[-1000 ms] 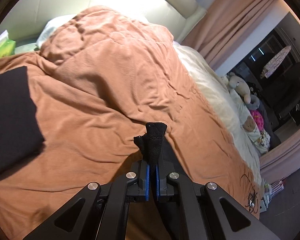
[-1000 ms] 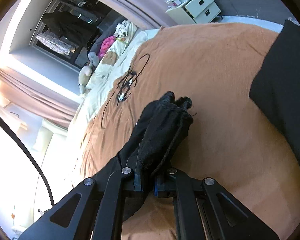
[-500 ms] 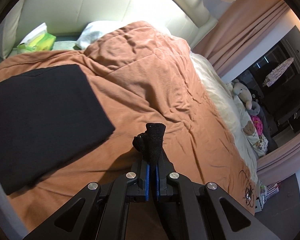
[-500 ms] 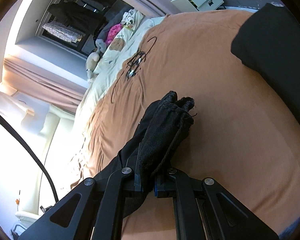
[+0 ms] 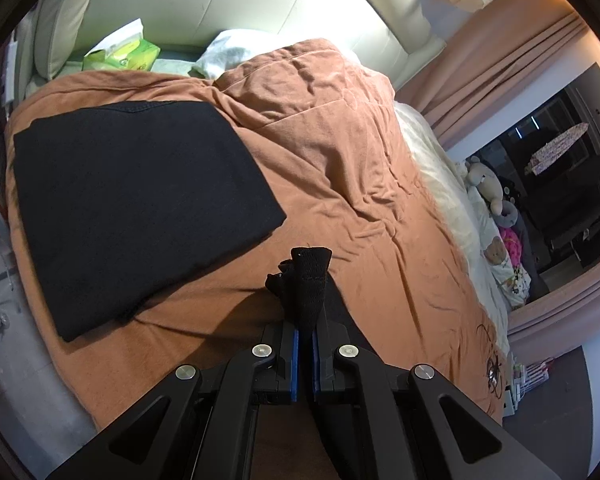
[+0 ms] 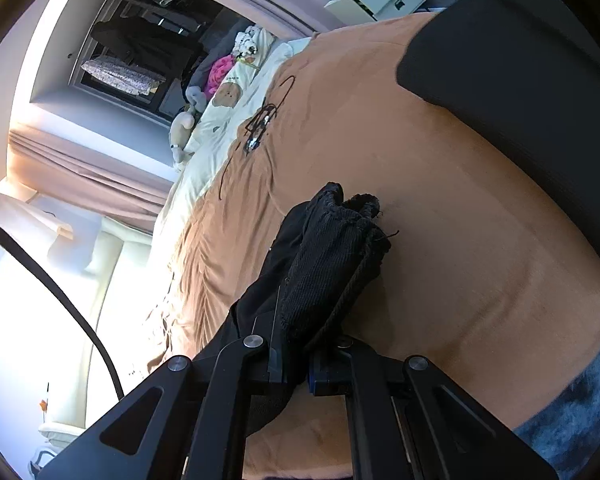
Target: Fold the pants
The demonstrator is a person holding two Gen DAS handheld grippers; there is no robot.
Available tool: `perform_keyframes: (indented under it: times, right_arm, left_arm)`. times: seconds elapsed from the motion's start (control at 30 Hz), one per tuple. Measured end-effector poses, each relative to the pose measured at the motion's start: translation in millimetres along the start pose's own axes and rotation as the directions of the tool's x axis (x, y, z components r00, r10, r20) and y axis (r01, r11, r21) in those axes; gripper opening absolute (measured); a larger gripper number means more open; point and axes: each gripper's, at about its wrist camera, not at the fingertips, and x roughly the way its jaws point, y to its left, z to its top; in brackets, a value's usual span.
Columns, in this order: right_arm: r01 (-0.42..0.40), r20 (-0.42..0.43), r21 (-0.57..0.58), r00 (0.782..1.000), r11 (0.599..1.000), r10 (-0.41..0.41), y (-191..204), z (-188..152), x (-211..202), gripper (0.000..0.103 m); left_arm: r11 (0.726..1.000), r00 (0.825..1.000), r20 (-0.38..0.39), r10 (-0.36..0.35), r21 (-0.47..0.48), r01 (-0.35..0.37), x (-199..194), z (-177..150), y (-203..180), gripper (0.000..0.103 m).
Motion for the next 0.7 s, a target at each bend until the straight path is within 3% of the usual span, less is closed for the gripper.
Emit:
perform_keyframes:
  times: [0.17,0.27,0.4,0.47,0.53,0.6,0.63,0.67,0.7]
  right_arm:
    - [0.010,-0.005,0.007,1.000,1.000,-0.010,-13.7,-4.0,-1.5,0.002]
    - [0.041,-0.011,0.013,0.999,0.999,-0.041,-19.9,-4.5,9.7,0.002]
    - [0.109,-0.025,-0.012,0.994,0.994,-0.110,-22.2,-5.5,28.0,0.003]
    - [0.139,-0.056,-0.010,0.989,0.990,-0.139,-21.3,-3.6,37.0,0.004]
    - [0.159,-0.084,-0.025,0.984,0.987,-0.160,-19.3,-0.2,44.1,0.011]
    - [0.201,-0.095,-0.046,0.974,0.978,-0.205,-15.2,1.0,47.6,0.036]
    - [0.234,-0.078,-0.058,0.968,0.970,-0.238,-12.1,3.7,45.2,0.057]
    - [0.253,-0.058,-0.065,0.965,0.965,-0.257,-9.4,5.1,42.2,0.063]
    - [0.259,-0.039,-0.064,0.964,0.964,-0.262,-7.3,6.7,37.8,0.063]
  left_arm:
    - [1.000,1.000,-0.015,0.022,0.003,-0.021,4.9,-12.4,17.9,0.005]
    - [0.998,0.996,-0.064,0.069,0.020,-0.068,21.4,-23.5,30.6,0.006]
    - [0.985,0.972,-0.165,0.170,0.060,-0.162,42.3,-42.2,44.6,0.007]
    - [0.974,0.957,-0.194,0.214,0.110,-0.196,45.7,-49.9,46.4,0.020]
    - [0.969,0.954,-0.198,0.227,0.140,-0.202,43.0,-53.2,47.7,0.045]
    - [0.965,0.952,-0.194,0.235,0.160,-0.206,37.4,-54.4,49.5,0.057]
    - [0.963,0.952,-0.192,0.240,0.170,-0.209,35.1,-54.2,50.2,0.061]
    - [0.961,0.951,-0.187,0.245,0.180,-0.212,31.7,-54.0,51.2,0.062]
    - [0.959,0.951,-0.184,0.247,0.184,-0.214,28.5,-53.6,52.8,0.064]
